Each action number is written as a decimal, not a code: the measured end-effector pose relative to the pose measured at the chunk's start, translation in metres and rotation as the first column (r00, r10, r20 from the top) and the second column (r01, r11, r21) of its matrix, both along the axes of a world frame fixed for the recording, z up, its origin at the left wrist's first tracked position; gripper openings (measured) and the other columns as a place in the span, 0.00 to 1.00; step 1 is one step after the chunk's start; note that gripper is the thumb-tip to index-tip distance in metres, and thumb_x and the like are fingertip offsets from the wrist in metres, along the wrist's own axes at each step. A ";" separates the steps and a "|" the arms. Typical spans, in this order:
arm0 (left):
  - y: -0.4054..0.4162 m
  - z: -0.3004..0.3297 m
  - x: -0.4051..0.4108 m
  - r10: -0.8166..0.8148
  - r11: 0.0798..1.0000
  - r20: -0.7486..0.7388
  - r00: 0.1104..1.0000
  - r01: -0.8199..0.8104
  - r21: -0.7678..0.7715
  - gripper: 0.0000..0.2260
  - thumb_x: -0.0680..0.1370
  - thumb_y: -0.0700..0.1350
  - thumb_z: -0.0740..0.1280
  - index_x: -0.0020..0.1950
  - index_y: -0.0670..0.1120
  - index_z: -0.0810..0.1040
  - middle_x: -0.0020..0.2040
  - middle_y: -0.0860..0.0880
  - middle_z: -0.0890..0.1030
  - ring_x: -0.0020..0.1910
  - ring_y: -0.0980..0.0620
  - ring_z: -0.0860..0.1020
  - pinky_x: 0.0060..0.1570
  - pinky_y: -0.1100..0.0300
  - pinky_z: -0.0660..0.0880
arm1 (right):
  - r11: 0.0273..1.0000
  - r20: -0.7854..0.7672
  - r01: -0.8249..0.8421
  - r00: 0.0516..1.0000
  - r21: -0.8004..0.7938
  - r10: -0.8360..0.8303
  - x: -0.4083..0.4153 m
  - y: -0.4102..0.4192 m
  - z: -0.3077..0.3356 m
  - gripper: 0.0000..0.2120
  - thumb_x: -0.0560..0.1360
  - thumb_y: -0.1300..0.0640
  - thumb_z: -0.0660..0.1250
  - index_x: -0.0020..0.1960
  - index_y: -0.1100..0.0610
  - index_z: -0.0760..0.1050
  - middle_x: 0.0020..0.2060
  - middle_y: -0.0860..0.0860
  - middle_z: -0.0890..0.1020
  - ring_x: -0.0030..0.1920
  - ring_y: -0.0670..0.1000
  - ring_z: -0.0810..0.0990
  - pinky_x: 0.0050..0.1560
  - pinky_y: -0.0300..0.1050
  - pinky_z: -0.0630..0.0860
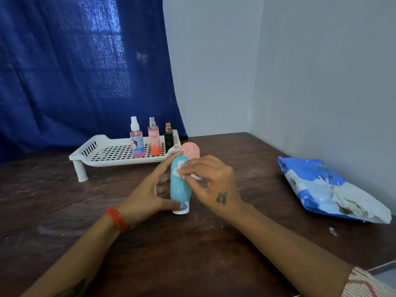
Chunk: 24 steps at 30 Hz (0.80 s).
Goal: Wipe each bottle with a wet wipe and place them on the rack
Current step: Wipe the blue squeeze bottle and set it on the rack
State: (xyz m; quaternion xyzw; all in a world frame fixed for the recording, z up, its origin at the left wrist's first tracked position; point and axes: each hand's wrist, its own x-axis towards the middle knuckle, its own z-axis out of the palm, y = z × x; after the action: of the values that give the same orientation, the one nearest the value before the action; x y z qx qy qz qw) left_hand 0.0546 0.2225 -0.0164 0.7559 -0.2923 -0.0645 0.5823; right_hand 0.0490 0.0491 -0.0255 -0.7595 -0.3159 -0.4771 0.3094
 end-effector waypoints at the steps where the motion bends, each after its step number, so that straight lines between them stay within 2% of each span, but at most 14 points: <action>1: 0.000 0.000 0.000 0.000 1.000 -0.004 1.000 0.000 -0.005 0.45 0.66 0.29 0.74 0.70 0.64 0.59 0.63 0.50 0.77 0.58 0.53 0.79 0.52 0.58 0.79 | 1.000 0.006 -0.013 1.000 -0.026 0.013 0.000 -0.001 0.000 0.07 0.70 0.60 0.71 0.47 0.60 0.82 0.45 0.53 0.84 0.48 0.47 0.81 0.53 0.37 0.75; 4: 0.001 0.000 0.001 -0.006 1.000 -0.012 1.000 0.006 -0.007 0.45 0.65 0.29 0.74 0.70 0.64 0.59 0.63 0.49 0.77 0.57 0.51 0.80 0.52 0.57 0.79 | 0.996 -0.001 -0.039 0.999 -0.078 0.039 -0.002 -0.005 0.001 0.06 0.67 0.61 0.71 0.44 0.59 0.83 0.42 0.52 0.85 0.45 0.46 0.81 0.51 0.36 0.75; 7: 0.001 -0.002 0.002 -0.004 1.000 -0.009 1.000 0.004 -0.009 0.46 0.65 0.29 0.74 0.71 0.63 0.59 0.63 0.49 0.77 0.57 0.50 0.80 0.52 0.56 0.79 | 0.998 -0.001 -0.009 1.000 -0.059 0.009 -0.002 -0.006 0.000 0.03 0.66 0.63 0.72 0.40 0.60 0.82 0.38 0.51 0.84 0.42 0.45 0.80 0.47 0.37 0.76; 12: 0.001 -0.002 0.003 0.007 1.000 0.001 1.000 -0.007 0.006 0.46 0.65 0.31 0.75 0.72 0.64 0.59 0.64 0.50 0.77 0.58 0.51 0.79 0.54 0.55 0.78 | 0.997 0.052 0.080 0.995 0.016 -0.080 0.001 -0.002 0.001 0.05 0.70 0.62 0.71 0.45 0.61 0.82 0.42 0.52 0.84 0.44 0.48 0.81 0.47 0.40 0.76; 16: 0.001 -0.002 0.003 0.009 1.000 0.000 1.000 -0.009 0.011 0.46 0.65 0.31 0.75 0.72 0.63 0.58 0.63 0.50 0.78 0.58 0.51 0.79 0.54 0.55 0.78 | 0.992 0.087 0.067 0.995 -0.103 -0.058 -0.001 0.003 0.002 0.08 0.69 0.63 0.71 0.48 0.61 0.81 0.45 0.54 0.84 0.48 0.49 0.80 0.53 0.38 0.73; 20: 0.001 -0.001 0.001 0.006 1.000 -0.004 1.000 -0.006 -0.004 0.46 0.65 0.29 0.74 0.71 0.62 0.59 0.62 0.50 0.78 0.56 0.51 0.80 0.50 0.58 0.79 | 0.971 0.090 0.018 0.996 -0.237 0.003 -0.005 -0.002 0.004 0.07 0.67 0.63 0.72 0.45 0.61 0.82 0.43 0.53 0.84 0.45 0.49 0.79 0.48 0.38 0.74; 24: 0.000 -0.001 0.001 0.006 1.000 0.004 1.000 -0.006 -0.008 0.46 0.65 0.29 0.74 0.71 0.62 0.59 0.61 0.50 0.79 0.56 0.51 0.80 0.49 0.59 0.79 | 0.978 0.078 0.035 0.997 -0.207 -0.020 -0.004 -0.004 0.004 0.07 0.65 0.64 0.73 0.43 0.61 0.82 0.42 0.52 0.84 0.43 0.49 0.80 0.45 0.39 0.75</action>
State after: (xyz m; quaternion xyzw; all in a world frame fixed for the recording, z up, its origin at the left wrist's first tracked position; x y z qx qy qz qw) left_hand 0.0552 0.2222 -0.0170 0.7547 -0.2916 -0.0600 0.5847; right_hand 0.0447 0.0449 -0.0216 -0.7734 -0.3652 -0.4741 0.2092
